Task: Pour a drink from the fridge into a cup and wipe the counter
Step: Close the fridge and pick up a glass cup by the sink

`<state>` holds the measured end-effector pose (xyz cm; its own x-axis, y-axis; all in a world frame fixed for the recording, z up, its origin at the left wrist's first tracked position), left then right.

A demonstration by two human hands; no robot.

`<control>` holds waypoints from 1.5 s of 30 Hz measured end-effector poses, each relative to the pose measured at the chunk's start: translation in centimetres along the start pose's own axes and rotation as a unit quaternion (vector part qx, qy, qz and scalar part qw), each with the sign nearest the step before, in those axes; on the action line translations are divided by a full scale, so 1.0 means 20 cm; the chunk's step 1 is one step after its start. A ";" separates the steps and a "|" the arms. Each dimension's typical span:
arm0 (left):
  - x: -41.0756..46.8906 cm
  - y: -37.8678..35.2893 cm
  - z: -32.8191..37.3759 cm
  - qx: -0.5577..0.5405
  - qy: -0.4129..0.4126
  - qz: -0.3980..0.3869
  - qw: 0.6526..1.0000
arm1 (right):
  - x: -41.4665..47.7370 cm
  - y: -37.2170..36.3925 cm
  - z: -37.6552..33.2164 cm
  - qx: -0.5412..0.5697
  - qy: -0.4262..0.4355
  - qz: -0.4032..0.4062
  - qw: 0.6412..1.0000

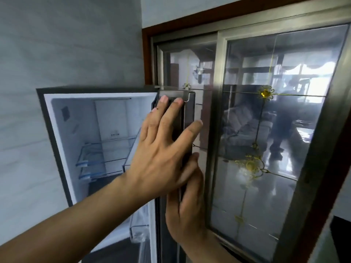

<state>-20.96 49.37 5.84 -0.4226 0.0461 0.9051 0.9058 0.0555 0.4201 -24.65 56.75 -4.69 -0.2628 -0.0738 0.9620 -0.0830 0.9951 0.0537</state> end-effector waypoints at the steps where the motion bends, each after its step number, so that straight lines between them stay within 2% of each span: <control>1: 0.01 0.01 -0.02 0.016 0.018 0.009 1.000 | -0.02 -0.04 0.01 0.015 0.012 -0.014 1.000; 4: 0.02 0.08 -0.13 0.056 0.071 0.057 0.994 | -0.07 -0.16 0.04 0.028 0.079 -0.051 0.995; 7: 0.04 0.22 -0.30 0.086 0.116 0.098 0.985 | -0.08 -0.30 0.06 0.034 0.184 -0.084 0.979; 10: 0.06 0.32 -0.50 0.138 0.157 0.088 0.974 | -0.06 -0.51 0.04 0.036 0.274 -0.154 0.949; 16: 0.03 0.41 -1.02 0.198 0.219 0.025 0.955 | 0.00 -1.03 -0.01 0.042 0.333 -0.266 0.904; 19: 0.02 0.40 -1.30 0.220 0.236 0.006 0.946 | 0.01 -1.28 0.01 0.008 0.316 -0.294 0.902; 23: 0.04 0.34 -1.68 0.234 0.233 -0.006 0.944 | 0.02 -1.63 0.10 -0.038 0.310 -0.289 0.905; 27: 0.07 0.23 -1.99 0.227 0.203 0.000 0.952 | 0.07 -1.93 0.26 -0.088 0.311 -0.237 0.916; 33: 0.09 0.00 -2.40 0.227 0.218 -0.004 0.949 | 0.11 -2.28 0.56 -0.166 0.296 -0.221 0.914; 36: 0.12 -0.09 -2.52 0.208 0.220 0.005 0.953 | 0.10 -2.36 0.67 -0.173 0.325 -0.201 0.908; 45: 0.08 -0.19 -2.60 0.137 0.198 0.097 0.966 | 0.09 -2.42 0.74 -0.115 0.405 -0.150 0.895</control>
<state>-23.57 -2.60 9.08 -0.1513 -0.2994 0.9421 0.9017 0.3486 0.2556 -35.40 7.58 -9.56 0.5288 -0.3598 0.7687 0.1906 0.9329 0.3055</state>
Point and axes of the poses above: each hand's wrist, its own x-axis towards the middle knuckle, its own y-axis out of the back of the hand, z = x × y, the point moved 4 cm from there along x, towards the middle knuckle, and after that the axes turned 12 degrees about y, right-handed, at the moved point
